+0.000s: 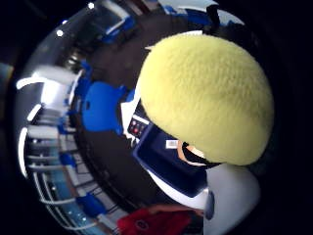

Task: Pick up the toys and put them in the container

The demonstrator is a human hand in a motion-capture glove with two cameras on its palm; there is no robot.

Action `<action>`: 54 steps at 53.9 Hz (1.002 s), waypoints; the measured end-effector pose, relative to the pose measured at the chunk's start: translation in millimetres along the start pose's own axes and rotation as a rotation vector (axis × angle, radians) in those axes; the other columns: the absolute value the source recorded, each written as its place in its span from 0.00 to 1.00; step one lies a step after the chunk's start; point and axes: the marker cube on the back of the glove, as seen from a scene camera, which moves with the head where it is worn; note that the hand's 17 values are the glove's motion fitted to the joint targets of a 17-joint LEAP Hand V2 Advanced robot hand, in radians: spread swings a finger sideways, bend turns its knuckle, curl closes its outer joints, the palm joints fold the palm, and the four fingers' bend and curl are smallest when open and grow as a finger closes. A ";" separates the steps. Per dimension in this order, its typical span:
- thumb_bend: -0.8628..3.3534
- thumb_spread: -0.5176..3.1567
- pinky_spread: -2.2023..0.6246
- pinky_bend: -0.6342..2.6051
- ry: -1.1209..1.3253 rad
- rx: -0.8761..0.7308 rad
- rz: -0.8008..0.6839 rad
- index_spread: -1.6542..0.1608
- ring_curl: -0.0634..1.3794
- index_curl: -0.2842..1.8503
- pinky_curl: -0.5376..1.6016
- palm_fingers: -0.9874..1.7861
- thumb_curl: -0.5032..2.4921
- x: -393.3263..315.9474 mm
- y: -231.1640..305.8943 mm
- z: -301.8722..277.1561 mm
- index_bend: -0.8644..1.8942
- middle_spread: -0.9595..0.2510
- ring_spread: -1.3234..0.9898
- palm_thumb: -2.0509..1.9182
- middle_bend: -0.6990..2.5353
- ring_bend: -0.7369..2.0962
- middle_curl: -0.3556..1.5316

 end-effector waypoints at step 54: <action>0.19 0.44 0.81 0.45 -0.133 -0.130 0.133 0.73 0.28 0.27 0.39 0.31 0.27 193.4 135.6 69.7 0.37 0.70 0.55 0.50 0.26 0.32 0.38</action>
